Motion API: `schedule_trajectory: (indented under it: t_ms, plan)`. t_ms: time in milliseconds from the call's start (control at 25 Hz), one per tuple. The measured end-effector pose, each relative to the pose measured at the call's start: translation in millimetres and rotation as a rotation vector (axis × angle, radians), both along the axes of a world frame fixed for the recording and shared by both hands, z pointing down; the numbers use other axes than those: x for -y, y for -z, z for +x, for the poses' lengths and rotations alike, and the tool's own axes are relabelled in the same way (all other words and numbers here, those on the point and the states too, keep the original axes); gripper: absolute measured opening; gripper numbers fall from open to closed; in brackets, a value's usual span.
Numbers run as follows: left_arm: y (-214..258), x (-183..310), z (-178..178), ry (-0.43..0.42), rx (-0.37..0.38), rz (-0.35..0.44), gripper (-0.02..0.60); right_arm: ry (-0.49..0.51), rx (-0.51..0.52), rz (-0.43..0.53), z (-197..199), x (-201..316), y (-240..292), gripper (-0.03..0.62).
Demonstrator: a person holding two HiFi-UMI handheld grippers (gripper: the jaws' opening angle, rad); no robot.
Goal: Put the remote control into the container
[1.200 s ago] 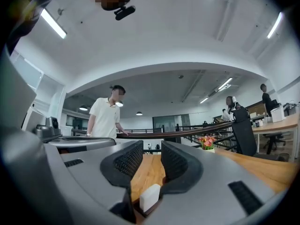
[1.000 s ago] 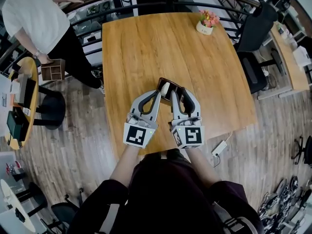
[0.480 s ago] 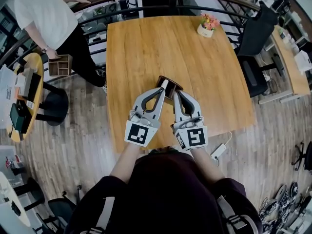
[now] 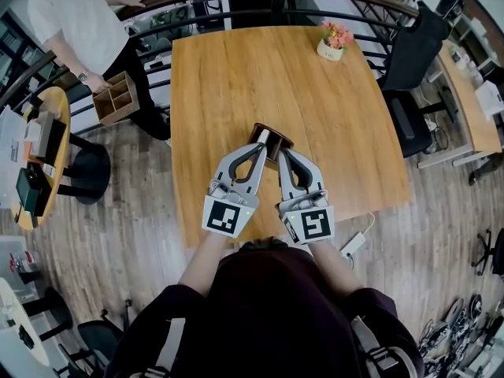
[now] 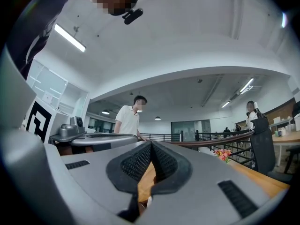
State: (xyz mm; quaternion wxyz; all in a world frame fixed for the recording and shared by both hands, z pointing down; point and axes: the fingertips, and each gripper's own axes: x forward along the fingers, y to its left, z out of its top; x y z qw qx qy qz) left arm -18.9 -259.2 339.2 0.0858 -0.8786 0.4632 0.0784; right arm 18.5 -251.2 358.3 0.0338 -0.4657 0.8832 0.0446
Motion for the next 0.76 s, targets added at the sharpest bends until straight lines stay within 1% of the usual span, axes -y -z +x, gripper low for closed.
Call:
schedule_trajectory:
  t_ms: [760]
  plan:
    - [-4.1,-2.7,3.2,-0.001,0.008,-0.012,0.012,-0.012,-0.001,0.008,7.0,-2.8,1.6,0.015]
